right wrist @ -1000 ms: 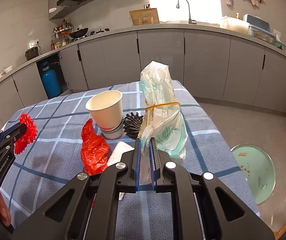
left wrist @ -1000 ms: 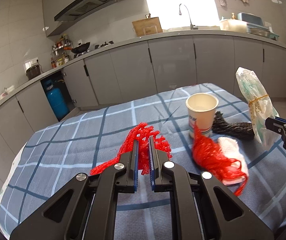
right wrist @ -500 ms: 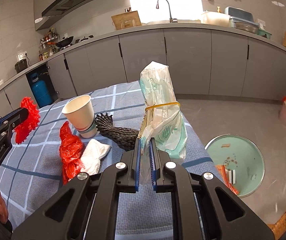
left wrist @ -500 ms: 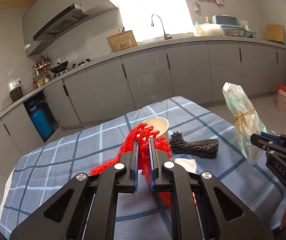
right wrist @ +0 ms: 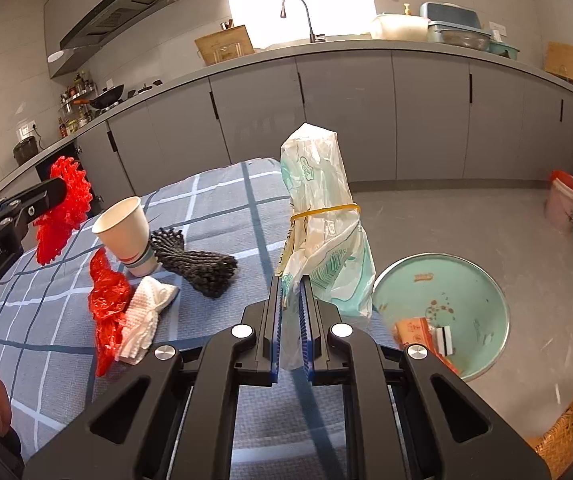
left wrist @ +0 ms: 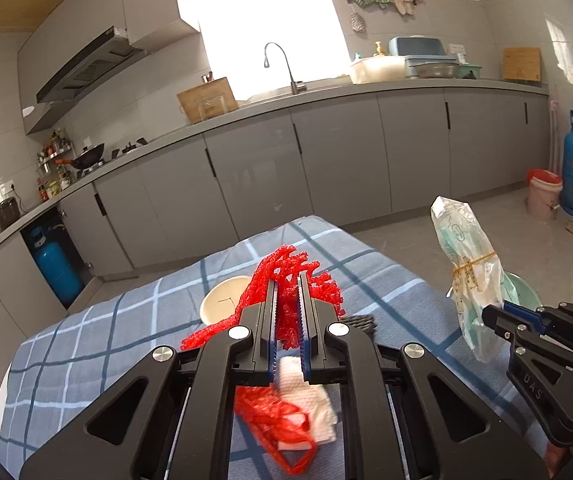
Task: Collect trash
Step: 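Carry the red net with the left gripper while the right carries the clear bag to the basin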
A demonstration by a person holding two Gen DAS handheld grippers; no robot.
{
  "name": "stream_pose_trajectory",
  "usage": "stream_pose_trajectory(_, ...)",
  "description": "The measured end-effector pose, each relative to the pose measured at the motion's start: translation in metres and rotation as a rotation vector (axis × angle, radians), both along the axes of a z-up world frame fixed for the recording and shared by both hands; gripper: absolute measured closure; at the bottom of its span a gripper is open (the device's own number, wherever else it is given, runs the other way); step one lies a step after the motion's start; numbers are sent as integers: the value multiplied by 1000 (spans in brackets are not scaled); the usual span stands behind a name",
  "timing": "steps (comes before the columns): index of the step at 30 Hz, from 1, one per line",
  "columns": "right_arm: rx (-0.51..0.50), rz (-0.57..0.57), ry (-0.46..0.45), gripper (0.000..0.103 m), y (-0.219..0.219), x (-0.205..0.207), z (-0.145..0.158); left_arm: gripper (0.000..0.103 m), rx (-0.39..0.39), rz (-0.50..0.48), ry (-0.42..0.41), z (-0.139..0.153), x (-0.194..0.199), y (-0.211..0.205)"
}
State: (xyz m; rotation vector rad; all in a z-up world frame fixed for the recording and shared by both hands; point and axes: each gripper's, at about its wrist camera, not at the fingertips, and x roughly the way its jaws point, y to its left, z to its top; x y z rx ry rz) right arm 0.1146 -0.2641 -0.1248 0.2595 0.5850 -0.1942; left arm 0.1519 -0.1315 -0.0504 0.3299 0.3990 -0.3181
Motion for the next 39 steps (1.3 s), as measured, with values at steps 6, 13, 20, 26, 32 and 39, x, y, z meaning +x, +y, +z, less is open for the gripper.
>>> stream_pose_trajectory(6,14,-41,0,93,-21,-10,-5,93,13,-53,-11,2,-2,-30)
stream_pose_trajectory(13,23,-90,2,93,-51,-21,-9,93,28,-111,-19,-1,-3,-66)
stream_pose_trajectory(20,23,-130,8,92,-78,-28,-13,93,42,-171,-32,-5,-8,-102)
stream_pose_trajectory(26,25,-161,14,92,-101,-31,-16,93,45,-214,-35,-6,-6,-129)
stream_pose_trajectory(32,27,-188,24,92,-122,-33,-20,93,53,-259,-32,-10,-6,-154)
stream_pose_trajectory(39,28,-200,44,92,-144,-30,-29,93,78,-298,-12,-22,-4,-182)
